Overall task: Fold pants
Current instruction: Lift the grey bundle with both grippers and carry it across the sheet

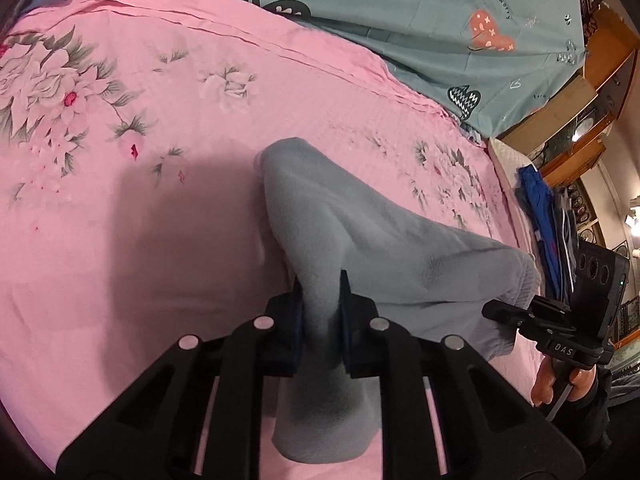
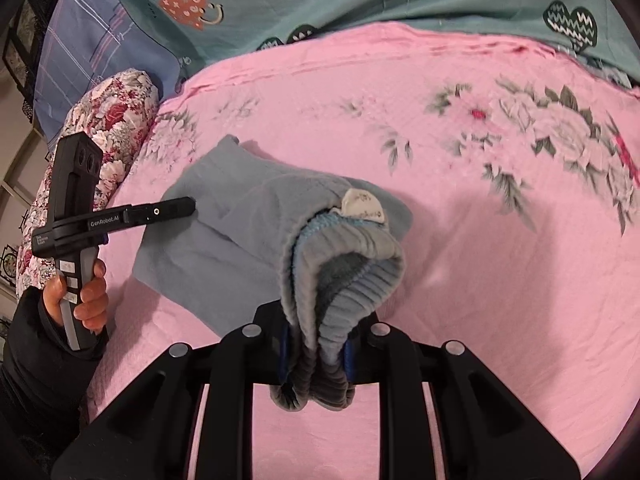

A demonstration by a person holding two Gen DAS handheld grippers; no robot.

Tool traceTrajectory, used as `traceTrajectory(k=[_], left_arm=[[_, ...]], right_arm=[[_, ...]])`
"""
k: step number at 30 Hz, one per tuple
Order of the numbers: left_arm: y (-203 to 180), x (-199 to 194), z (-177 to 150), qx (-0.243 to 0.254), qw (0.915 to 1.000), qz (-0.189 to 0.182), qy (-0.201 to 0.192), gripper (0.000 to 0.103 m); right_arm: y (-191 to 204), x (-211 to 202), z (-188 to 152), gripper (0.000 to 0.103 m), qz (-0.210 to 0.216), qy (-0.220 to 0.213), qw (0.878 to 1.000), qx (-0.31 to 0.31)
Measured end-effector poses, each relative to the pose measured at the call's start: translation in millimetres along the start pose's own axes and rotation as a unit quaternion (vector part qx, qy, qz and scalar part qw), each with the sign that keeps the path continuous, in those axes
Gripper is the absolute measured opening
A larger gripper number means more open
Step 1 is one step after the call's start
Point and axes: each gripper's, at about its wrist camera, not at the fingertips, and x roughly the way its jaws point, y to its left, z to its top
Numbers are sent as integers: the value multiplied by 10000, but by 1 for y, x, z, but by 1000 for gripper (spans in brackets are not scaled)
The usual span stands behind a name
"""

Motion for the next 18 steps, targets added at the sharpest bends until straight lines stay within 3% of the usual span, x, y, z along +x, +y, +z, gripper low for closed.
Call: traceTrajectory(k=[5, 10, 14, 18], left_arm=[[-26, -31, 13, 138, 9987, -90, -477, 14], [-36, -52, 56, 151, 9962, 110, -851, 14], [-29, -46, 99, -11, 9938, 237, -1085, 14], [-13, -12, 140, -153, 9913, 534, -1194, 14]], right_arm=[[11, -28, 32, 20, -170, -263, 9991, -279], [24, -41, 85, 20, -333, -477, 9964, -611], [24, -27, 135, 20, -445, -584, 9943, -768], [10, 13, 179, 20, -418, -562, 9946, -769]])
